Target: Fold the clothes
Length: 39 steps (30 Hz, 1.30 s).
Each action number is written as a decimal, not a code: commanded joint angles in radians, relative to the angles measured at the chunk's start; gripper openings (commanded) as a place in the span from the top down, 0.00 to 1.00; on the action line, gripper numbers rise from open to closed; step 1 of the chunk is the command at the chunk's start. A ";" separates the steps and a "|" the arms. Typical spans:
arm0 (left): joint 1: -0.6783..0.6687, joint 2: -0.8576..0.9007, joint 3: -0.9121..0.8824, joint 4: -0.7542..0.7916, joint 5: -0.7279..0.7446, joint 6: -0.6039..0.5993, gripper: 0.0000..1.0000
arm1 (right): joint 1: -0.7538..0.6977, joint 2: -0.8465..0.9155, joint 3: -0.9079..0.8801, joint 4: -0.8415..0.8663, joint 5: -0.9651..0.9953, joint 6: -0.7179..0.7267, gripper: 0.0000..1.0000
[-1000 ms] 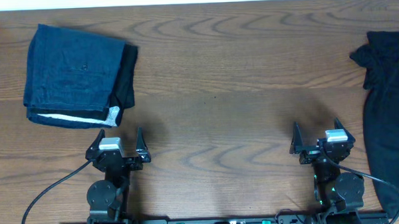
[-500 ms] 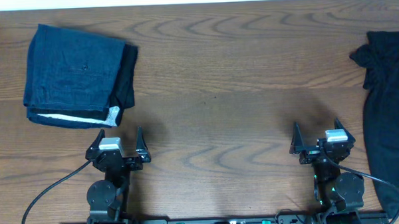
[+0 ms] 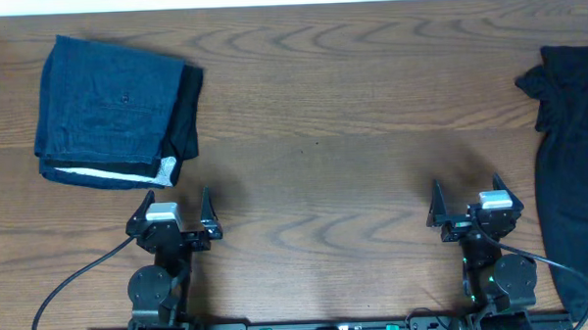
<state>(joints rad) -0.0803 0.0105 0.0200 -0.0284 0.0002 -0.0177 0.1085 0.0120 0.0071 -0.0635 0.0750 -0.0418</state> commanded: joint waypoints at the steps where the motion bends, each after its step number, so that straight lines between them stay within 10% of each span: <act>1: 0.000 -0.006 -0.016 -0.043 -0.008 0.018 0.02 | -0.005 -0.005 -0.002 -0.004 -0.004 -0.016 0.01; 30: 0.000 -0.006 -0.016 -0.043 -0.008 0.018 0.02 | -0.004 -0.005 -0.002 -0.003 -0.010 -0.011 0.01; 39: 0.000 -0.006 -0.016 -0.043 -0.008 0.018 0.02 | -0.004 -0.005 0.024 0.101 -0.092 0.424 0.01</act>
<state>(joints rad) -0.0803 0.0105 0.0200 -0.0284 0.0002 -0.0177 0.1085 0.0120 0.0071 0.0040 0.0097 0.1970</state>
